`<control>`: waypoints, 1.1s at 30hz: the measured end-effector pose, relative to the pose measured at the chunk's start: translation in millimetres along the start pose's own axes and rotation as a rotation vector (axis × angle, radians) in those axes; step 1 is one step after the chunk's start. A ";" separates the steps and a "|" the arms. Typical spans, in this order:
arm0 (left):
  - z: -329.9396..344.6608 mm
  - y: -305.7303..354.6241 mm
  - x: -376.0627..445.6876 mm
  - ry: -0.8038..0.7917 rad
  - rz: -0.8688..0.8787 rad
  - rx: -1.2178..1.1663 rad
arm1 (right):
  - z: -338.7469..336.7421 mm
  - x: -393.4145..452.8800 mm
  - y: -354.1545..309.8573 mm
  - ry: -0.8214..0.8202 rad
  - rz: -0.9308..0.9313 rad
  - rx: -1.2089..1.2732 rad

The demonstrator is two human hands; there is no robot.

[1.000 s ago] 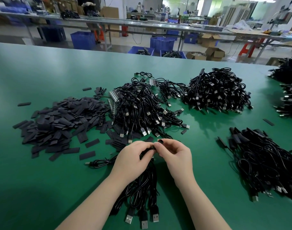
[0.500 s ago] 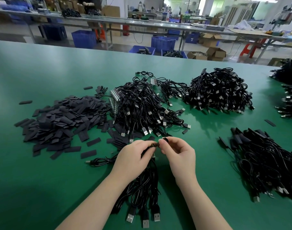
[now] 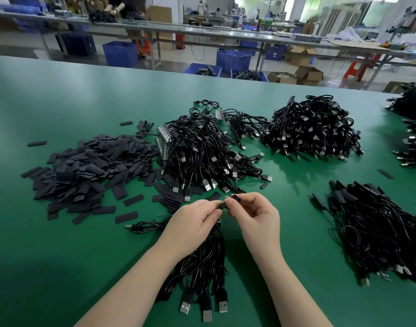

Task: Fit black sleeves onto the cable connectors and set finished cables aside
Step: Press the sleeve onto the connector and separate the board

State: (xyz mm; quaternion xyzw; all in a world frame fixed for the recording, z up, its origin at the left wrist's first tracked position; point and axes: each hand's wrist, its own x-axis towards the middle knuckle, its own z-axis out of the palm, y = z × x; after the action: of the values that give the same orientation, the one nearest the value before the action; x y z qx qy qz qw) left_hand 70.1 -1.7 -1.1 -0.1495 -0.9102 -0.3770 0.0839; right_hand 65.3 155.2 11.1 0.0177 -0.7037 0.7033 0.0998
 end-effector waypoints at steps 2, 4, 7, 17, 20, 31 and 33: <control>-0.2 -1.1 0.6 -0.011 -0.004 -0.005 | 0.3 -0.6 -0.7 -0.006 -0.013 -0.010; -0.3 -2.0 0.7 -0.022 -0.010 -0.009 | 0.6 -1.1 -1.3 -0.009 -0.017 -0.013; 0.2 -2.2 -0.2 -0.022 -0.011 -0.017 | 0.4 -2.0 -2.5 -0.034 -0.031 -0.006; 0.1 -2.8 -0.1 0.001 -0.034 -0.064 | 0.2 -0.5 1.1 -0.024 -0.008 0.043; -0.6 -2.7 0.9 -0.010 -0.043 -0.063 | 0.1 -0.6 2.1 -0.027 -0.018 0.025; -0.7 -1.3 0.6 -0.032 -0.058 -0.071 | -1.3 -0.7 -0.1 -0.031 -0.036 0.065; -0.9 -1.2 0.3 -0.030 -0.057 -0.069 | -1.0 -0.3 0.7 -0.030 -0.036 0.047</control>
State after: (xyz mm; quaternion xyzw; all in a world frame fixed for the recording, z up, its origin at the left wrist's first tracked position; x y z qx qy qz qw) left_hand 69.4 -3.1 -1.2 -0.1318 -0.9017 -0.4082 0.0541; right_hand 65.6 156.2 10.3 0.0432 -0.6880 0.7173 0.1013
